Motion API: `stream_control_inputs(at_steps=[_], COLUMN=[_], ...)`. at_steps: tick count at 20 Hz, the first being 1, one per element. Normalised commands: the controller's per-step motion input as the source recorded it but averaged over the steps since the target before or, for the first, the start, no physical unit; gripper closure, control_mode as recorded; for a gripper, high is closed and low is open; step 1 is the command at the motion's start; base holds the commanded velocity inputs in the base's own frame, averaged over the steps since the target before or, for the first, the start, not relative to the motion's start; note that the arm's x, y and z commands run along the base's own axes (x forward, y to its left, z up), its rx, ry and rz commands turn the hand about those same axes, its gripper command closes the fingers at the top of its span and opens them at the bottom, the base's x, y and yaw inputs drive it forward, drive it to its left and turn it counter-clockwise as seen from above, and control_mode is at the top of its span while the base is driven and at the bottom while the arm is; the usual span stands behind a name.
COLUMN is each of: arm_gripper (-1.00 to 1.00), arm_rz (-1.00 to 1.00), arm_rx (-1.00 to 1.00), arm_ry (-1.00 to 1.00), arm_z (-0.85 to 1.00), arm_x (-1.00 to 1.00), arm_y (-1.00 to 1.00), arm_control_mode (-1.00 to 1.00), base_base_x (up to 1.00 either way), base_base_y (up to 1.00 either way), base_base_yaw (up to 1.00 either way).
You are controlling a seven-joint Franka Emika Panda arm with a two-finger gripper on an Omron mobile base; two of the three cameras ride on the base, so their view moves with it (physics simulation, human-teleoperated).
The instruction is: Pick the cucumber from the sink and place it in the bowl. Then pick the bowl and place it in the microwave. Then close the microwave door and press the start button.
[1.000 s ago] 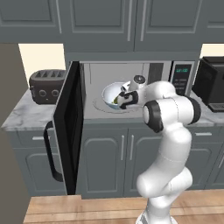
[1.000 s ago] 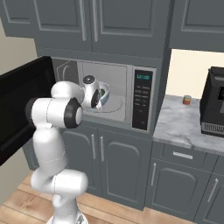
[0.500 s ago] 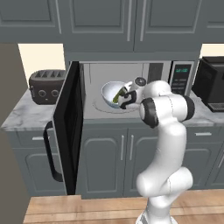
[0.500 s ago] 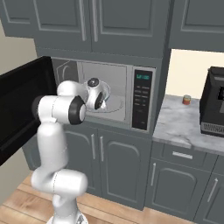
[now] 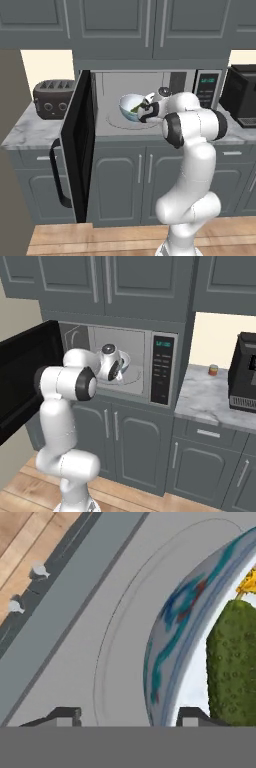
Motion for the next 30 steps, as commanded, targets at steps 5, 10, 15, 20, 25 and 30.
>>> stream_control_inputs(at_steps=[5,10,15,20,25,30], arm_gripper=[-1.00,-1.00,-1.00,-1.00,-1.00,-1.00], arm_rz=[0.00,0.01,0.00,0.00,0.08,0.26], arm_rx=[0.09,0.17,0.16,0.10,0.11,0.10], arm_ry=[-0.05,0.03,0.12,0.11,0.06,0.06], arm_z=[0.39,0.95,1.00,1.00,1.00,0.81], arm_x=[-0.96,-1.00,-1.00,-1.00,-1.00,-1.00], arm_y=[-0.09,0.00,0.00,0.00,0.13,0.47], arm_control_mode=[-1.00,-1.00,-1.00,-1.00,-1.00,-1.00], base_base_x=[0.00,0.00,0.00,0.00,0.00,0.00], base_base_y=[0.00,0.00,0.00,0.00,0.00,0.00], base_base_yaw=[0.00,0.00,0.00,0.00,0.00,0.00])
